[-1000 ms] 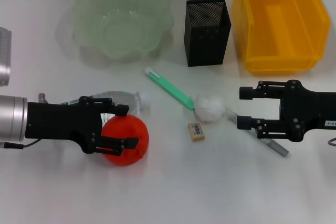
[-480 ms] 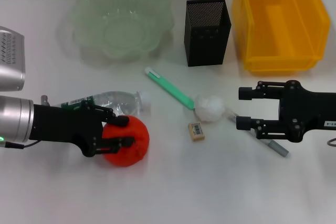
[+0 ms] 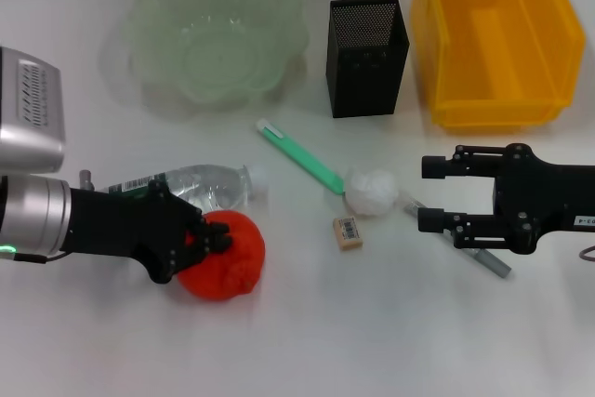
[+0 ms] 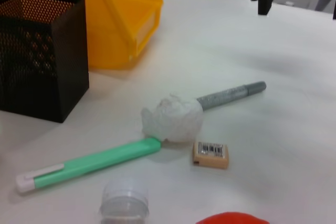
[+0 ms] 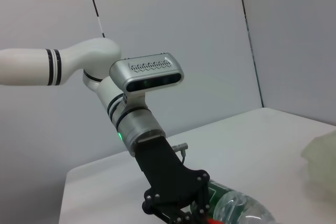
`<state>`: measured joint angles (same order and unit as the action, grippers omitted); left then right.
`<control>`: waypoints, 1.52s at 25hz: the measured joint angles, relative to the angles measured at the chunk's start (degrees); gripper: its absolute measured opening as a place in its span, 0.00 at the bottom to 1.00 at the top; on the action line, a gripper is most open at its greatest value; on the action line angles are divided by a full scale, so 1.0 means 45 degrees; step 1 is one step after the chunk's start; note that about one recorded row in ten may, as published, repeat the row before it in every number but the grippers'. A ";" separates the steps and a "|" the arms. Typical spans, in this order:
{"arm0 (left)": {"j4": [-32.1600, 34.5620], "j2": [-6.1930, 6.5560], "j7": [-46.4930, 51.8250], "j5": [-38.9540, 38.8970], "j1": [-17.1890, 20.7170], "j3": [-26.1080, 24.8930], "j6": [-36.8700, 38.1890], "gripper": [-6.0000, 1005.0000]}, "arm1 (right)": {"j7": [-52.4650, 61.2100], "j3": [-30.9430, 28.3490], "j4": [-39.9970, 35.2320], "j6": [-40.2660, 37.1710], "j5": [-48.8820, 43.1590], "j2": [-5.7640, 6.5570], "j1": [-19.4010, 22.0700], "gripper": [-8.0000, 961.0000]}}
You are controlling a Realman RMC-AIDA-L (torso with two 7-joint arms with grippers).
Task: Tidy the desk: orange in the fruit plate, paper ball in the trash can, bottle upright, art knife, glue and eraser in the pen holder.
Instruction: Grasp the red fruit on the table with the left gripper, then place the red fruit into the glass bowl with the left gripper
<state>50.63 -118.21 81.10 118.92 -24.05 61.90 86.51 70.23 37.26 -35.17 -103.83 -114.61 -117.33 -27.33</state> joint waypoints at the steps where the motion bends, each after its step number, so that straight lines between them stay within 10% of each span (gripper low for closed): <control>1: 0.0000 0.0000 0.0000 0.0000 0.0000 0.0000 0.0000 0.20 | 0.0000 -0.0007 0.0002 -0.0006 0.0000 0.0000 0.0000 0.71; 5: 0.0033 -0.0050 -0.0004 0.0141 0.0001 0.0021 -0.0146 0.06 | 0.0000 -0.0043 0.0016 -0.0026 0.0000 0.0005 0.0000 0.71; 25: 0.0137 -0.0017 0.0014 -0.4473 -0.0238 -0.2737 0.2291 0.05 | -0.0001 -0.0308 0.0085 -0.0057 -0.0001 -0.0038 0.0020 0.71; 34: -0.2216 -0.0057 -0.2045 -0.7562 -0.0933 -0.2790 -0.0392 0.06 | -0.0047 -0.0313 0.0119 -0.0048 -0.0001 -0.0149 0.0075 0.71; 38: -0.4855 -0.0149 -0.4345 -0.8826 -0.2828 -0.2430 -0.4607 0.06 | -0.0061 -0.0309 0.0122 -0.0055 0.0000 -0.0182 0.0112 0.71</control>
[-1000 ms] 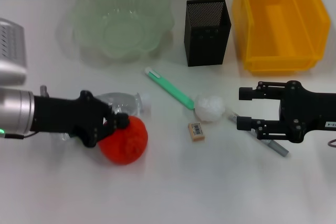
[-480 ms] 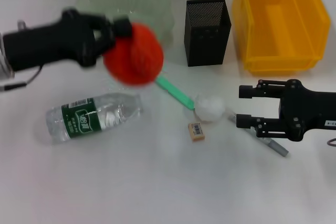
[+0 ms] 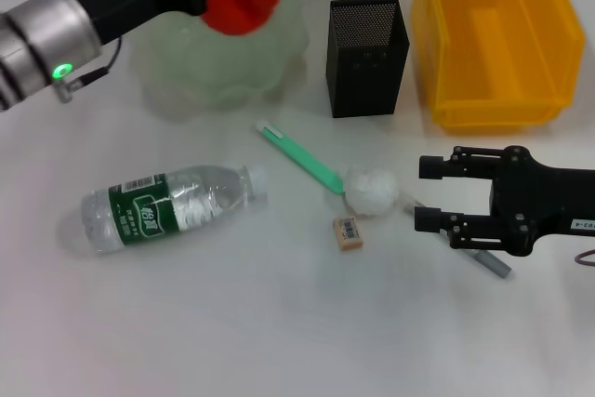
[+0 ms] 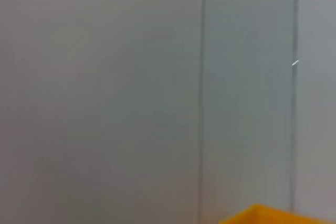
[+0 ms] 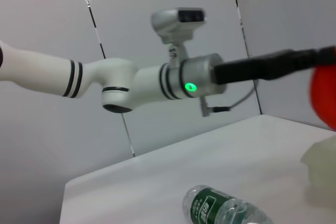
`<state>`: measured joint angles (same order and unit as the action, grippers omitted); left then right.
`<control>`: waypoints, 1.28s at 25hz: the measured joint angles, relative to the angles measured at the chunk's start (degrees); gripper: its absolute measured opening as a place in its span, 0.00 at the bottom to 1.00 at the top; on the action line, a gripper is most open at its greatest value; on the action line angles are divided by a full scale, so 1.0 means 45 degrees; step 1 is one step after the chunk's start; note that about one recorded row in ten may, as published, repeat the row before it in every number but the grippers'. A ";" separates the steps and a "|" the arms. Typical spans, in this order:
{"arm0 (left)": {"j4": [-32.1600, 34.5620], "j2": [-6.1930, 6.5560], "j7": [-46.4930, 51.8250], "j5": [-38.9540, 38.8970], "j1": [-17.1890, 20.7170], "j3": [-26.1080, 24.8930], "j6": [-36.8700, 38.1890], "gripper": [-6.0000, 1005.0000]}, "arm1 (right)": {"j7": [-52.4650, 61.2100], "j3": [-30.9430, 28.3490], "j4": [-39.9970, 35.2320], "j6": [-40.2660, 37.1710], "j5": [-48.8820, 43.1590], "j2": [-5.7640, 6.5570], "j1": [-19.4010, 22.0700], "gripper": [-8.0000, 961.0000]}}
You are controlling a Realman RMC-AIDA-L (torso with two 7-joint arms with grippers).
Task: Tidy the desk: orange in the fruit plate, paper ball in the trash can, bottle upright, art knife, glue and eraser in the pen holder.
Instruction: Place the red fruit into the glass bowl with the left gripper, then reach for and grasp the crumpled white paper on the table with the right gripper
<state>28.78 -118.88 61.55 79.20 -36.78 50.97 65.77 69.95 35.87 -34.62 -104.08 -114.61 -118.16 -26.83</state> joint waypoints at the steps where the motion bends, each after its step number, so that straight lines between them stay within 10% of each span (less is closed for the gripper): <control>1: -0.0116 -0.0018 -0.0086 -0.0008 -0.0154 0.0069 -0.0547 0.06 | 0.0001 -0.0003 -0.0001 -0.0006 -0.0001 0.0000 0.0009 0.71; 8: -0.0852 -0.0062 -0.0512 -0.0711 -0.0611 0.0280 -0.3180 0.06 | -0.0001 -0.0001 0.0000 -0.0047 -0.0001 -0.0049 0.0052 0.71; 19: -0.1059 -0.0051 -0.0443 -0.1012 -0.0608 0.0287 -0.2967 0.26 | -0.0021 -0.0030 -0.0036 0.0003 0.0331 -0.0053 0.0064 0.71; 21: -0.1059 -0.0051 -0.0443 -0.1012 -0.0608 0.0287 -0.2967 0.50 | -0.0020 -0.0051 -0.0050 0.0024 0.0332 -0.0050 0.0063 0.71; 32: 0.1442 0.0913 0.4140 0.2595 0.2003 0.0578 0.6371 0.76 | 0.0336 -0.1122 -0.0240 0.0009 0.0355 0.0142 -0.0069 0.71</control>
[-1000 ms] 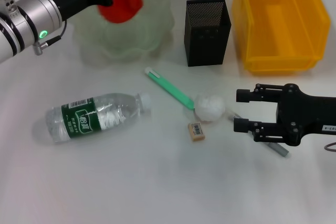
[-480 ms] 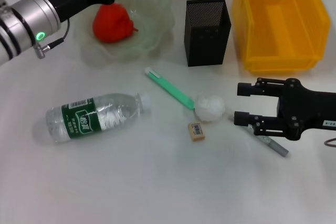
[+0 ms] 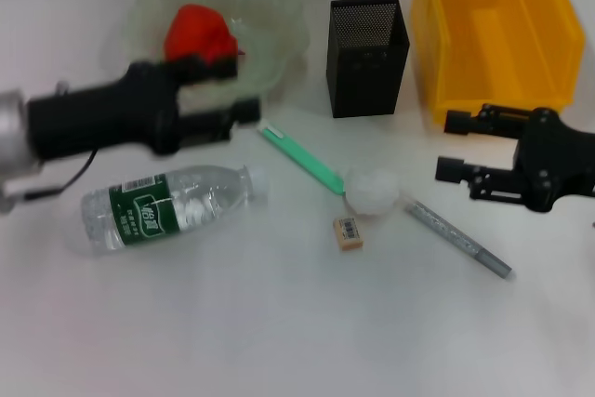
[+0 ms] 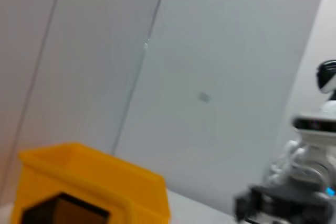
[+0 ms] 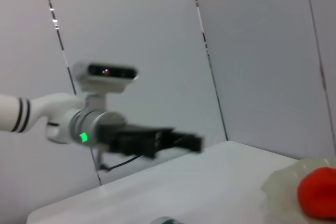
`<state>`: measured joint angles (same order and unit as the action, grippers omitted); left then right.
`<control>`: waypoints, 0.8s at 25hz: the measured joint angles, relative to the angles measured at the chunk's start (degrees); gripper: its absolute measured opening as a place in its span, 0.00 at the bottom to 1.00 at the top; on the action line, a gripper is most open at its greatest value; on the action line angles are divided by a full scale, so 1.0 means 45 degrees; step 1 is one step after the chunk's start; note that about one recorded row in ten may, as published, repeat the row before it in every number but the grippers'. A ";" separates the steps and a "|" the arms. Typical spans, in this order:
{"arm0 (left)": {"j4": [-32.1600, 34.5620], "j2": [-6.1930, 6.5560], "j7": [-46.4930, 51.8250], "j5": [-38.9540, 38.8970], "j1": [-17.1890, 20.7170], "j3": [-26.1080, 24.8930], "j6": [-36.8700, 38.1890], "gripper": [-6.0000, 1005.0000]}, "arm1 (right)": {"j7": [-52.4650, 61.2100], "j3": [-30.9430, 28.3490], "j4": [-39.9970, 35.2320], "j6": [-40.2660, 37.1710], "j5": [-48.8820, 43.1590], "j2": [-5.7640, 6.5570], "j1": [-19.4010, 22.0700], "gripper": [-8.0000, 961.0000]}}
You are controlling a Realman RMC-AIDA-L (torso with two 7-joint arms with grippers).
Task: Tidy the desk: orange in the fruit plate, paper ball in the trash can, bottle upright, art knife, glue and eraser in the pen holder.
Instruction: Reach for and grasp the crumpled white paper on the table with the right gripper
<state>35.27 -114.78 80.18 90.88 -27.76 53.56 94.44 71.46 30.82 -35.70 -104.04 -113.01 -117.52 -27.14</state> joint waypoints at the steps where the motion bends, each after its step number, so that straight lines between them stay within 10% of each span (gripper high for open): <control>1: 0.0000 0.0000 0.0000 0.0000 0.0000 0.0000 0.0000 0.76 | 0.0282 -0.0017 -0.0158 -0.0003 -0.0001 0.0041 -0.0036 0.71; 11: -0.0049 -0.0282 -0.1552 0.1149 0.1414 0.0087 0.1175 0.76 | 0.5583 0.1015 -0.4160 -0.0966 -0.0387 0.0478 -0.1005 0.71; 20: -0.0462 -0.0657 -0.2684 0.1596 0.1487 0.0063 0.0662 0.75 | 0.8758 0.2920 -0.6664 -0.2323 -0.5147 0.0809 -0.3836 0.71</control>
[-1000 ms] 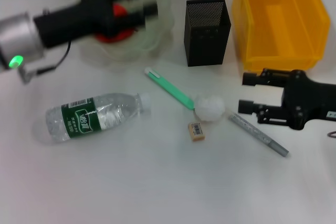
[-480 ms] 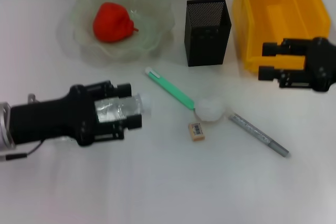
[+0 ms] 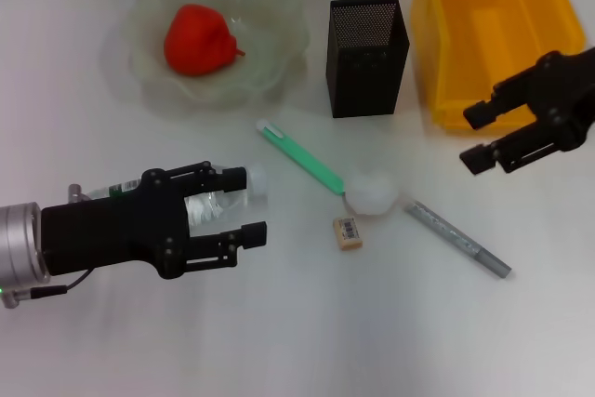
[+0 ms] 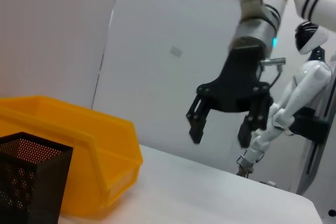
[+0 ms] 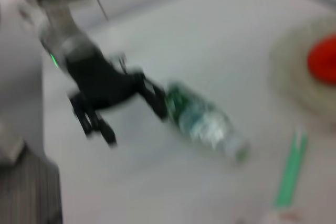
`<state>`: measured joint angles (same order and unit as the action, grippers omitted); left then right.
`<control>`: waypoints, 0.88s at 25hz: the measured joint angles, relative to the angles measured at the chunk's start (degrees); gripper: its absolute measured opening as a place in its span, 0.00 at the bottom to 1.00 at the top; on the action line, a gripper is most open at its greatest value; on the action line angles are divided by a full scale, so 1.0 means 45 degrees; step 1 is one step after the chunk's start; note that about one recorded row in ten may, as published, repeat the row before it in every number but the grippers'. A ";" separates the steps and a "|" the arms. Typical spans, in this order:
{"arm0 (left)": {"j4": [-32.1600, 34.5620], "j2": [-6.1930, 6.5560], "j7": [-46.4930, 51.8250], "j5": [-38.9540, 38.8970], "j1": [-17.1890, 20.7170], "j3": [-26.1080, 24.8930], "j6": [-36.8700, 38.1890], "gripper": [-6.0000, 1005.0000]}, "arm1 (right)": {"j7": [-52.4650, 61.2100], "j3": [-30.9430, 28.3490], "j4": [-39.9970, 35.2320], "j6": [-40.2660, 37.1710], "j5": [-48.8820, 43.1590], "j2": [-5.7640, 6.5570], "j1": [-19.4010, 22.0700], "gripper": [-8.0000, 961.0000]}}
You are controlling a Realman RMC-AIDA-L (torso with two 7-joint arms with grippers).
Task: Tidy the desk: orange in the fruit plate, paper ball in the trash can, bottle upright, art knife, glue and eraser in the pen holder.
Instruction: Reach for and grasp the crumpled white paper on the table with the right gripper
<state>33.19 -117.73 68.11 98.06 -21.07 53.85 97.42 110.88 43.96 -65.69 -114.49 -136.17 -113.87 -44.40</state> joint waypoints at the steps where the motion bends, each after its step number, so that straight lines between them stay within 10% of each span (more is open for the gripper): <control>1: 0.0000 -0.0007 0.0000 0.0013 -0.0012 -0.0010 -0.0008 0.75 | 0.0022 0.0362 0.0048 0.0083 -0.0388 -0.0039 -0.0236 0.71; 14: 0.0004 -0.0025 0.0105 0.0025 -0.0120 -0.0095 -0.0272 0.75 | -0.0999 0.3113 0.0221 0.3372 -0.1550 -0.1076 -0.0344 0.71; 22: -0.0012 0.0016 0.0147 0.0026 -0.0169 -0.0093 -0.0302 0.75 | -0.1151 0.4882 0.1192 0.5220 -0.1529 -0.1180 -0.0106 0.71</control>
<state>33.13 -117.66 68.77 98.18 -21.83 53.43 96.07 105.69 65.93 -60.32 -91.00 -143.05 -119.18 -44.87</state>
